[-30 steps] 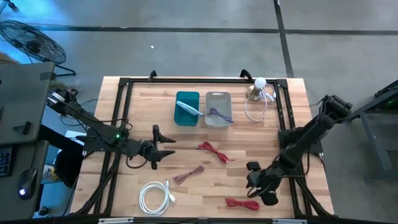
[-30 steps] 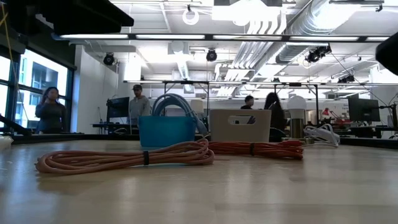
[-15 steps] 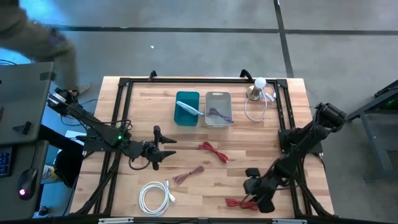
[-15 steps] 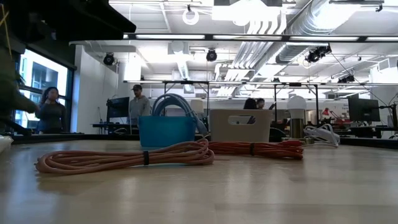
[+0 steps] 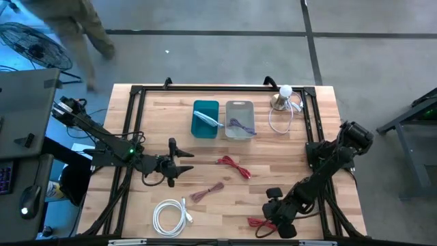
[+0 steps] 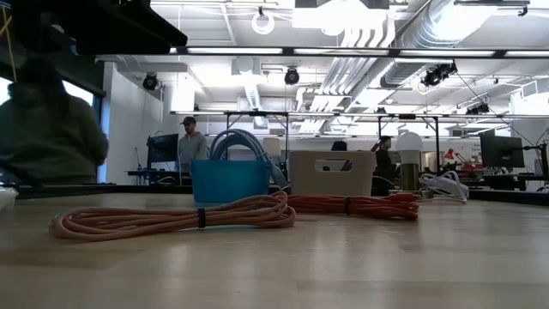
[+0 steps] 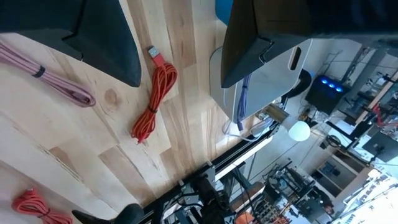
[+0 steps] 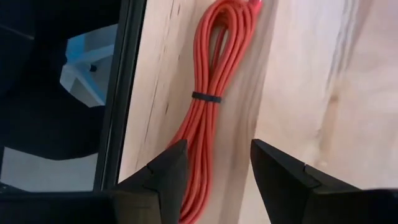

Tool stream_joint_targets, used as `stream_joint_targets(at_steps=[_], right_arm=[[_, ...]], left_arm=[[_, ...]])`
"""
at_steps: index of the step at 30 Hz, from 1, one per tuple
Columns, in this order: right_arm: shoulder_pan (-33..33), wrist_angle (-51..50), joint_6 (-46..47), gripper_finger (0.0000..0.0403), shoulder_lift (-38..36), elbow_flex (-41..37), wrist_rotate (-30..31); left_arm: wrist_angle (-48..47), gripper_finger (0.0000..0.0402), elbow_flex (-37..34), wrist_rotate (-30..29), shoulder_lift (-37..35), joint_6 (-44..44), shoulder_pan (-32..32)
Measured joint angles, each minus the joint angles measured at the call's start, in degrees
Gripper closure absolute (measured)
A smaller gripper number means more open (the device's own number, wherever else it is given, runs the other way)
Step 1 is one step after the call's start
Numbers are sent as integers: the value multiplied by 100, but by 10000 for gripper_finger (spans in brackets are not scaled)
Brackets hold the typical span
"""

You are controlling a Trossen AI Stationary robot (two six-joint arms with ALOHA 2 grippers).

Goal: Pick & Place USB Port
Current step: Put the bottom red charger cable into the gray bin

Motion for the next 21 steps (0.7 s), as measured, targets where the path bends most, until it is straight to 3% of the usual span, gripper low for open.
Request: stream_joint_targets(at_steps=[21], right_arm=[[4, 366, 412, 234, 132, -2, 56]], left_arm=[[-13, 186, 2, 13, 0, -144, 0]])
